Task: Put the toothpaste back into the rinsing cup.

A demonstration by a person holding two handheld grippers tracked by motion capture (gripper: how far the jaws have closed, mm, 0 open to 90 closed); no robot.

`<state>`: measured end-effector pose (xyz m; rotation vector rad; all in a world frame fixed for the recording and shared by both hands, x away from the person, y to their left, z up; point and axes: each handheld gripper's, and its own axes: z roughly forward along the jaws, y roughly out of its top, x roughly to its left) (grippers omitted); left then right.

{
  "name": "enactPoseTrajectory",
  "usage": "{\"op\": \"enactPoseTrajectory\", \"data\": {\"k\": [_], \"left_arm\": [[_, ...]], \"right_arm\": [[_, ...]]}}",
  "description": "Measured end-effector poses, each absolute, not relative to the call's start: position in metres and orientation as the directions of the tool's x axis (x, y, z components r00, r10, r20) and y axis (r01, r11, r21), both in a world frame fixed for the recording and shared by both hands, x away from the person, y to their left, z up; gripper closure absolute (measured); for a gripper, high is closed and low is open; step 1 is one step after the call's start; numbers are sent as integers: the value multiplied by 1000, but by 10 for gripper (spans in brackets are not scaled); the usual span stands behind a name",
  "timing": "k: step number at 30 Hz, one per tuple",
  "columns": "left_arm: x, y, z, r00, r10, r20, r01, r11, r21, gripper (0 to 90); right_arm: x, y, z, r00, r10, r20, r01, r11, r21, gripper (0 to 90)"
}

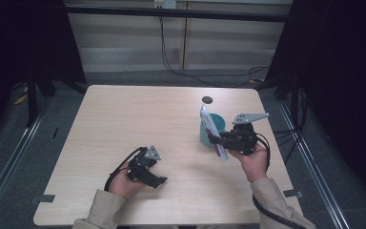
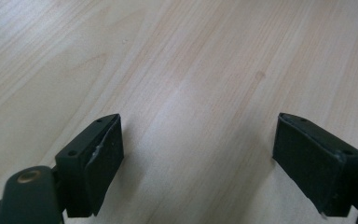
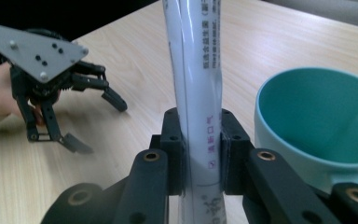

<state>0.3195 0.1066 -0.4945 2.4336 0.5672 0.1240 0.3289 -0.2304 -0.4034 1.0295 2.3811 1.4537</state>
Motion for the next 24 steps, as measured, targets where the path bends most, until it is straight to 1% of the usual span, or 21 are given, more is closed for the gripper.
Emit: {"op": "enactPoseTrajectory", "data": {"k": [2,4,6,8,9,10,11,12,17,24], "left_arm": [[320,108,-495,903,426,-52,367,-703,609,159],[318,108,-497,894,444,-57,378,-681,627,159],[317,109,-497,901,432,-38,360,-696,621,157],[315,108,-499,892,451,-41,370,-673,641,152],[315,109,-498,900,435,-28,353,-691,631,149],[315,109,-499,899,437,-25,350,-685,639,145],[313,109,-501,892,451,-40,364,-664,653,141],[314,110,-501,898,440,-27,350,-674,650,138],[311,113,-504,895,446,-32,344,-641,686,132],[310,115,-507,893,448,-38,341,-620,707,132]], "right_arm": [[330,-229,-401,-744,636,204,467,276,840,757],[331,-229,-400,-740,641,204,463,265,846,757],[332,-229,-398,-738,644,203,458,256,851,757],[333,-228,-396,-735,647,203,453,245,857,757],[334,-228,-395,-735,646,207,453,240,859,757],[334,-227,-394,-735,645,207,450,236,861,757],[335,-227,-393,-734,648,205,447,233,863,757],[335,-227,-392,-734,648,202,443,232,866,757],[339,-224,-387,-733,649,204,437,219,872,757],[344,-223,-379,-726,658,201,425,200,883,757]]}}
